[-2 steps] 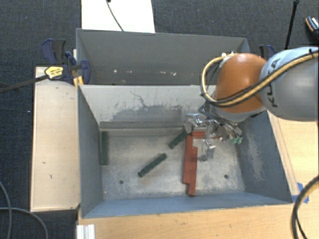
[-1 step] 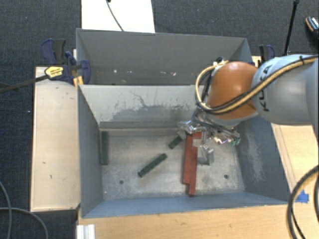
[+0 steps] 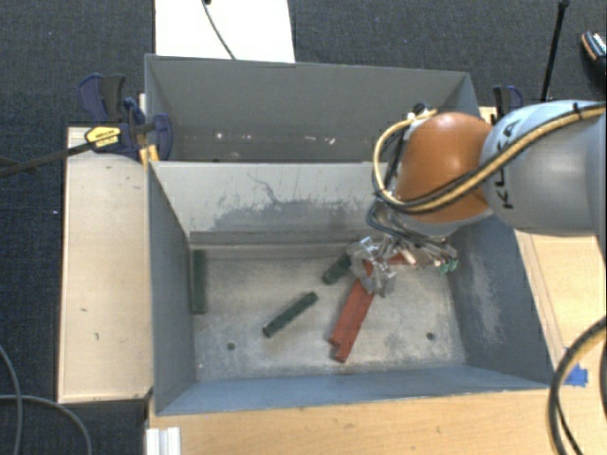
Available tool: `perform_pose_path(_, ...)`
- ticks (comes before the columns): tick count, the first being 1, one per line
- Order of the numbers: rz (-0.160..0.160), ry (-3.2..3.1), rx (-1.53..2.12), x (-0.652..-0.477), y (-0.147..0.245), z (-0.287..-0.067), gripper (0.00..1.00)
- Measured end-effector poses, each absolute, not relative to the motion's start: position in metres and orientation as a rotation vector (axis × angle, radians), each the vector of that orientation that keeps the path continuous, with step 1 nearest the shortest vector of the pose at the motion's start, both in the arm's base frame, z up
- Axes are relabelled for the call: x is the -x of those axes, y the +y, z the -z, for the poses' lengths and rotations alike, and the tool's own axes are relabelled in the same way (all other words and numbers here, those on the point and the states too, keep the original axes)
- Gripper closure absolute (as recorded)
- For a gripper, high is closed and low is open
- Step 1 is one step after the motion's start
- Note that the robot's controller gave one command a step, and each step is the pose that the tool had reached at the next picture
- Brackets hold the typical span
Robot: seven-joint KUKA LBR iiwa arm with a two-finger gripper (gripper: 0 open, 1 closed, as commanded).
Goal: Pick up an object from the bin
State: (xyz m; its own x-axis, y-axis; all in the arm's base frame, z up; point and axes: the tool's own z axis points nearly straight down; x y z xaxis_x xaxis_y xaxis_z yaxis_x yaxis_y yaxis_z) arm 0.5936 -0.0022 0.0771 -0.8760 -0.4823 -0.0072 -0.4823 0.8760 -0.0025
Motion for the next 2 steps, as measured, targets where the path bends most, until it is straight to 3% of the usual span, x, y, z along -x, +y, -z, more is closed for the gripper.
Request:
perform_pose_path(1, -0.001, 3.038, 0.779, -0.5912, -0.0024, -0.0718, 0.00)
perform_pose_path(2, 0.000, 3.041, 0.778, -0.5917, -0.0027, -0.0744, 1.00)
